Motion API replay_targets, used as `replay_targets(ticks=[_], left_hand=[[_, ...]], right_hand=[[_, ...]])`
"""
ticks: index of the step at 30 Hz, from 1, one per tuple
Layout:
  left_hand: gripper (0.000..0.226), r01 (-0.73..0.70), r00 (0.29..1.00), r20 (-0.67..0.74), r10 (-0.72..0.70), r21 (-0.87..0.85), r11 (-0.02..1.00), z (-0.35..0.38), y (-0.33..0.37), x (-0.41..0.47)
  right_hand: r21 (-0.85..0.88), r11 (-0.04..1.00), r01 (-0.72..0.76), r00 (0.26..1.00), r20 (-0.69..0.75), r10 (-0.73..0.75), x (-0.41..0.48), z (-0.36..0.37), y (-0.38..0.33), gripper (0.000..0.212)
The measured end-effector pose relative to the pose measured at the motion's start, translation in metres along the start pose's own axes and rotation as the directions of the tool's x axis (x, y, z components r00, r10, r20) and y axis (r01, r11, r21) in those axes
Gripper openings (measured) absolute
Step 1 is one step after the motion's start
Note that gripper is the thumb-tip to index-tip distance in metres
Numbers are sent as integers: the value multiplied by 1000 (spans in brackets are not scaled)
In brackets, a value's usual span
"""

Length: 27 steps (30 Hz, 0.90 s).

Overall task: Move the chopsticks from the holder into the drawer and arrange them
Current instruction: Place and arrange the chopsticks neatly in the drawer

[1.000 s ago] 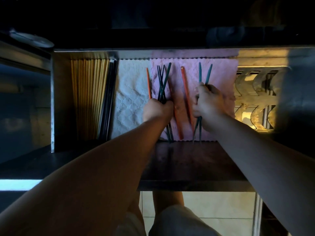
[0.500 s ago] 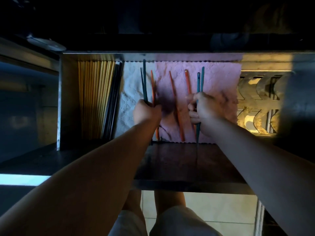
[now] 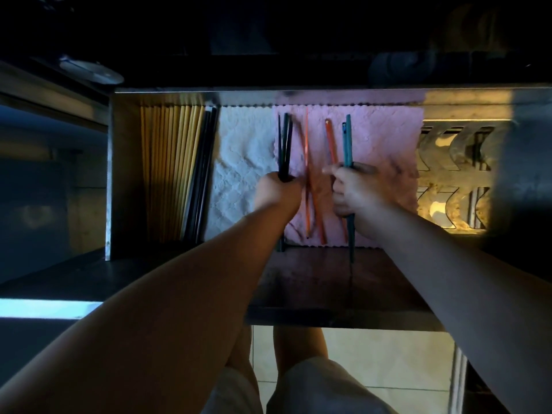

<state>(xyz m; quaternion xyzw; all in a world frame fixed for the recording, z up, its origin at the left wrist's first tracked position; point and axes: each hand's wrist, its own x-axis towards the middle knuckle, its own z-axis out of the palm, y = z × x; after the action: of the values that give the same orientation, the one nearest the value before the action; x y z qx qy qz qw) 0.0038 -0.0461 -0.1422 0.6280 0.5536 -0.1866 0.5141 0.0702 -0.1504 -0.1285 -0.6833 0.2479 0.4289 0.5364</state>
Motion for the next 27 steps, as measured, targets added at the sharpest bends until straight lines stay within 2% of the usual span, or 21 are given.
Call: replay_targets(ticks=[4, 8, 13, 15, 20, 24, 27], left_hand=[[22, 41, 997, 72, -34, -95, 995, -14, -3, -2], [27, 195, 970, 194, -143, -279, 940, -49, -10, -3], [22, 266, 948, 254, -190, -310, 913, -89, -28, 10], [20, 240, 958, 216, -187, -257, 936, -94, -34, 16], [19, 132, 984, 123, -130, -4, 991, -113, -45, 32], [40, 62, 992, 102, -69, 67, 996, -128, -50, 39], [42, -17, 992, 128, 0, 137, 990, -139, -50, 34]], right_hand=[[15, 999, -41, 997, 65, 40, -3, 14, 0, 32], [-113, 993, -12, 992, 122, 26, -11, 38, 0, 24], [-243, 970, 15, 991, 132, 17, -10, 80, 9, 12], [-267, 964, 9, 993, 113, 22, -9, 95, 15, 11], [-306, 951, -33, 999, 5, 36, -5, 139, 26, 9], [-438, 899, 15, 986, -141, -86, 7, 163, 36, 19], [-548, 836, 20, 966, -204, -157, 4, 170, 35, 8]])
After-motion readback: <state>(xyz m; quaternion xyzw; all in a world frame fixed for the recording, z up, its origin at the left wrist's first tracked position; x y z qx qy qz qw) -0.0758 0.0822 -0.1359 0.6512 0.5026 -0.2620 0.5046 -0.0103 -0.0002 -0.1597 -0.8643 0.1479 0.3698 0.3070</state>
